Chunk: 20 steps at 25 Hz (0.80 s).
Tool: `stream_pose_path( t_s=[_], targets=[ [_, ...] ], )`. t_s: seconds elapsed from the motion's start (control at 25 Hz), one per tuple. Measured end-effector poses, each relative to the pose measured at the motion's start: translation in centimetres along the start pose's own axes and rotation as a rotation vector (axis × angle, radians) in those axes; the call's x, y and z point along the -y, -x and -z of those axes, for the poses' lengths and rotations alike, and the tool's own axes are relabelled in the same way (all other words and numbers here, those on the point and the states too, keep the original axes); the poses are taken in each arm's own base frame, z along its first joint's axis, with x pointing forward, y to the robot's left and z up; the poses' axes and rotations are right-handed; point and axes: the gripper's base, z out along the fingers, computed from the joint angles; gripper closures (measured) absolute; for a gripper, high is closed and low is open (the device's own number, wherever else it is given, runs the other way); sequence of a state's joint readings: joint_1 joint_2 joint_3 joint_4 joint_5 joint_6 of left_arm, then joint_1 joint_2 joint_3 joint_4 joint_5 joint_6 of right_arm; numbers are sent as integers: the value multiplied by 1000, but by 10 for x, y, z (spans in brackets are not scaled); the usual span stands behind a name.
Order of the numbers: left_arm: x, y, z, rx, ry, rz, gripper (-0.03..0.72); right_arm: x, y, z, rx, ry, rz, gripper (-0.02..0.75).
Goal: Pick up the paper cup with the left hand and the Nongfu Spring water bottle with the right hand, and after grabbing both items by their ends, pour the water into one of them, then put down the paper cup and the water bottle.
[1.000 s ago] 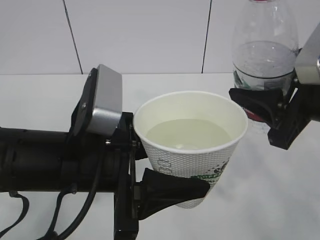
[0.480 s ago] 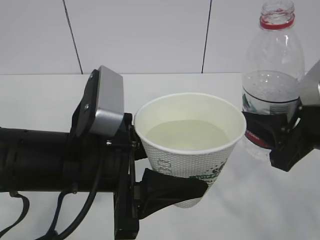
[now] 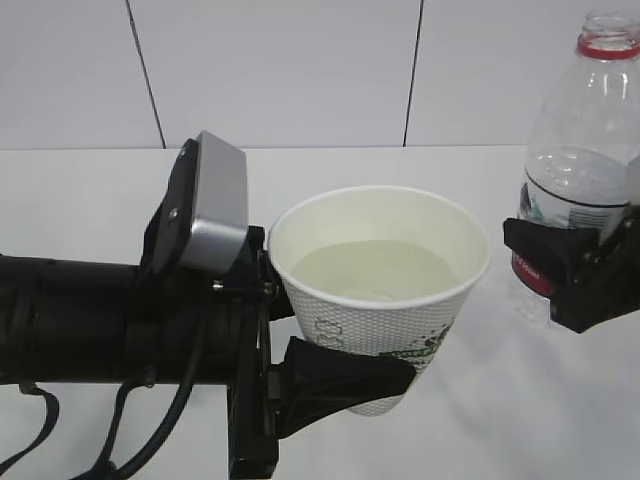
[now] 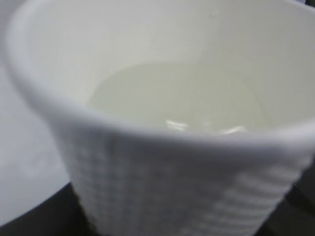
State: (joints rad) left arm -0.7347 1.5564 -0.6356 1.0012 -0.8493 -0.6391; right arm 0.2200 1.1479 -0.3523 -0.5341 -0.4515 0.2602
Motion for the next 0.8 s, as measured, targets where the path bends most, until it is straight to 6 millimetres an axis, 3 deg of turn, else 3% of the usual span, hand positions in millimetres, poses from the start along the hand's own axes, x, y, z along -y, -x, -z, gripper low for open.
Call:
stream_pose_path(
  t_s=[0.36,0.8],
  targets=[
    [0,0,0,0,0,0,224,10,-18,10,35,-185,-113,300],
    [0,0,0,-1,1,0,224,22,-22,13,28,-328,-192,300]
  ],
)
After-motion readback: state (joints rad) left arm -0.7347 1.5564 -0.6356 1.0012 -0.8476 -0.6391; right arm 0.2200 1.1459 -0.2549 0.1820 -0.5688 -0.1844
